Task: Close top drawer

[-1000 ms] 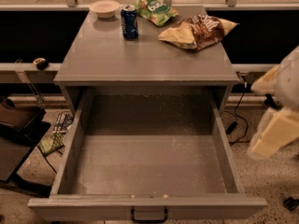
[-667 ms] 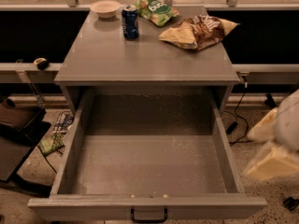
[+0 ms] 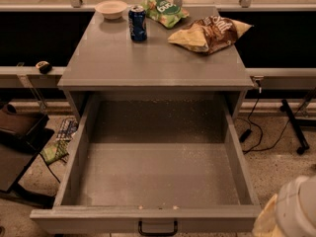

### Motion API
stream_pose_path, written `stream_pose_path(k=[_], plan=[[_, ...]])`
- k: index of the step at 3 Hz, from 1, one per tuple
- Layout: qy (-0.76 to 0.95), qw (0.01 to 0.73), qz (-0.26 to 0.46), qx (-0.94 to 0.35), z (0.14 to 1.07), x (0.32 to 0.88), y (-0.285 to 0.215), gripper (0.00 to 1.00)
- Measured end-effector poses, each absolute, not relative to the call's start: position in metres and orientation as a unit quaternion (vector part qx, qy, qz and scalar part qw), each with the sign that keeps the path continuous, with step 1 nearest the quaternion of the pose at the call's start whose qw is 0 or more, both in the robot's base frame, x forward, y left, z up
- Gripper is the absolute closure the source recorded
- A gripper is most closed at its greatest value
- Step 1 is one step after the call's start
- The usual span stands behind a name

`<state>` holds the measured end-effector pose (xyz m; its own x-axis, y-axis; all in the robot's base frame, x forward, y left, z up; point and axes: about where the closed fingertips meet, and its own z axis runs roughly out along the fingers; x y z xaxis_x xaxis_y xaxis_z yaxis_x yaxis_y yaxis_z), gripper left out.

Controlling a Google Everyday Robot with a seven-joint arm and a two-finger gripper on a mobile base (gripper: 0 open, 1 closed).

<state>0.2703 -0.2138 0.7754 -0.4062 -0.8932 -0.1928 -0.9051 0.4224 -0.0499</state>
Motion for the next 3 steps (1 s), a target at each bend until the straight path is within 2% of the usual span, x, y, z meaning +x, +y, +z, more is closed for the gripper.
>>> stream_pose_path(k=[1,3], plan=[[0.843,0.092,0.041,-0.529,0.720,0.239,-0.217,1.00],[0.845,0.162,0.032,-0.508,0.651,0.247,-0.213,1.00]])
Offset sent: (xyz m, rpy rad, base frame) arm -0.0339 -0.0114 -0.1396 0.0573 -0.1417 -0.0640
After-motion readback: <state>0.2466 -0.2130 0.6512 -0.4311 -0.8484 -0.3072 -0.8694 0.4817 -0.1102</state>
